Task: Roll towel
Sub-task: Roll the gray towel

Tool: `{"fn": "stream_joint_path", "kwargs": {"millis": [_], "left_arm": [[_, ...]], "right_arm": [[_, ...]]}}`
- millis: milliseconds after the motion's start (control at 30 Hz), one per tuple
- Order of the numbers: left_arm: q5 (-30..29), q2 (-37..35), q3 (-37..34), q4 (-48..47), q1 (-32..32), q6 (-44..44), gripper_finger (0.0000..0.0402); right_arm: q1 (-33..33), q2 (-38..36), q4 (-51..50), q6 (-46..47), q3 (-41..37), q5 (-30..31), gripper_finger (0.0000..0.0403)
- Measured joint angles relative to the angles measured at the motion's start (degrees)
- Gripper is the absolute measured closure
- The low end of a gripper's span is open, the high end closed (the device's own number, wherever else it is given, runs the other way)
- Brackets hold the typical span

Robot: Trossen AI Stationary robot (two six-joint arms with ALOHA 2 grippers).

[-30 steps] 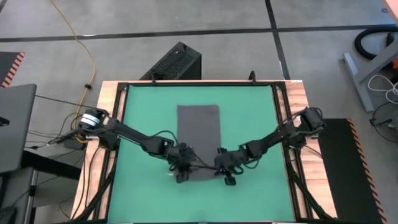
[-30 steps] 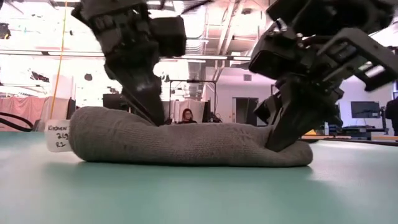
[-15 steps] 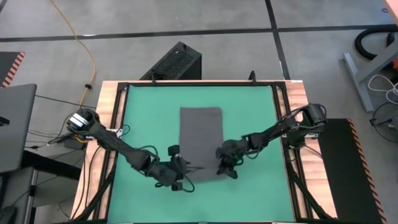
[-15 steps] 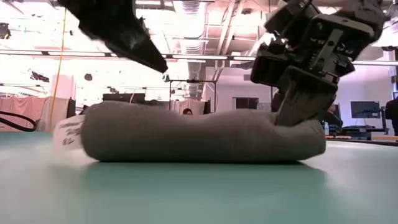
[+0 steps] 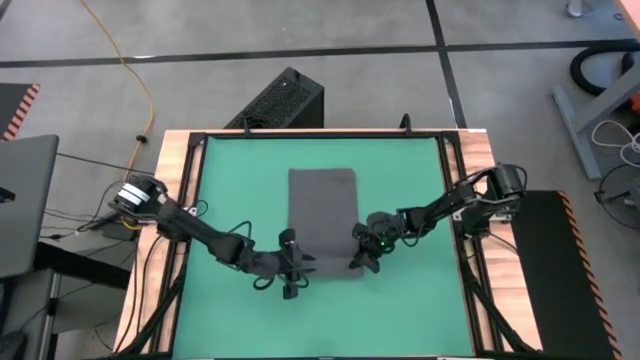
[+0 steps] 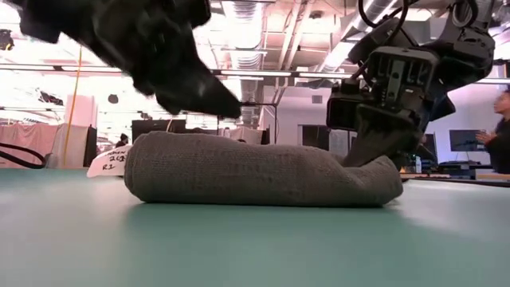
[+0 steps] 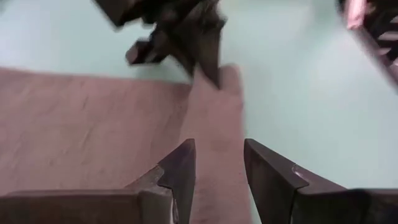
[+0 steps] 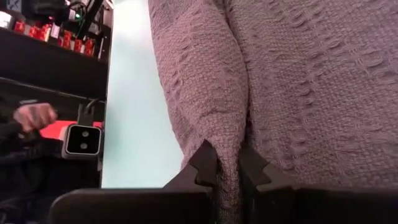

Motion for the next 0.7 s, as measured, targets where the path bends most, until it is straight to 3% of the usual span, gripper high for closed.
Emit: {"fn": "stream_joint_path", "kwargs": {"millis": [167,400,600,700], "left_arm": [[2.52,5.59,0.13,2.66,1.85,-0.51,0.0276],[4.06,5.90,0.35,-0.66,4.63,-2.38,0.0280],[8.50,5.88,0.37,-5.18,8.16,-4.52,0.0345],[11.20,5.88,0.39,-6.36,9.83,-5.53,0.0388]], "right_arm": [[-0.82,0.04,-0.61,1.72,-0.02,-0.66,0.0367],[-0.98,0.11,-1.12,3.95,-0.07,-0.73,0.0358],[-1.19,0.11,-0.90,8.85,0.00,-0.69,0.0301],[-2.45,-0.45,-1.24,7.73,-0.06,-3.70,0.0266]]}}
